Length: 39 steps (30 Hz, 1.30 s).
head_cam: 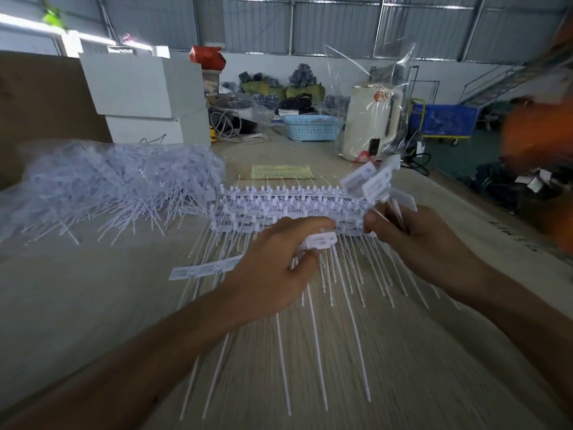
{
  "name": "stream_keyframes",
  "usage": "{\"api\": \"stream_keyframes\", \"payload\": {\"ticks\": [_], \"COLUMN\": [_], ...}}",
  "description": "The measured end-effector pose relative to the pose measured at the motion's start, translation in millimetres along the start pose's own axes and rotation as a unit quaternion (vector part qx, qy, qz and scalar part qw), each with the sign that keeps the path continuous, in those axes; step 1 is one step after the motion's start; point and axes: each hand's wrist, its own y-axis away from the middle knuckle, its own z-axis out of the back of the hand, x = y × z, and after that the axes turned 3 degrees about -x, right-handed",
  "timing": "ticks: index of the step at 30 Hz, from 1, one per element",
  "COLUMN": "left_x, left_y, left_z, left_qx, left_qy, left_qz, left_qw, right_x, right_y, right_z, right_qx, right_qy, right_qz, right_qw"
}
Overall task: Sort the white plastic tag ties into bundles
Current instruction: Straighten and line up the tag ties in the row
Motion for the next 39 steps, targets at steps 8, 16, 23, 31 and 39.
{"api": "stream_keyframes", "payload": {"ticks": [8,16,23,31,39], "left_x": [-1,-2,8,10,5], "left_y": [-4,-3,-5,-6,-5], "left_z": [0,-3,1,2,0], "left_qx": [-0.02,-0.033,-0.021,-0.034,-0.016], "left_qy": [0.028,0.049,-0.014,-0.092,-0.107], "left_qz": [-0.02,-0.032,-0.027,-0.056,-0.085], "left_qw": [0.999,0.998,0.999,0.994,0.991], "right_x": [10,22,14,12,19], "right_y": [4,12,7,9,14], "right_z": [-9,-20,-19,-25,-25], "right_qx": [-0.024,0.137,0.065,0.042,-0.013], "right_qy": [-0.122,-0.237,-0.265,-0.244,-0.23], "right_qz": [-0.04,-0.141,-0.214,-0.162,-0.066], "right_qw": [0.991,0.951,0.938,0.955,0.971]}}
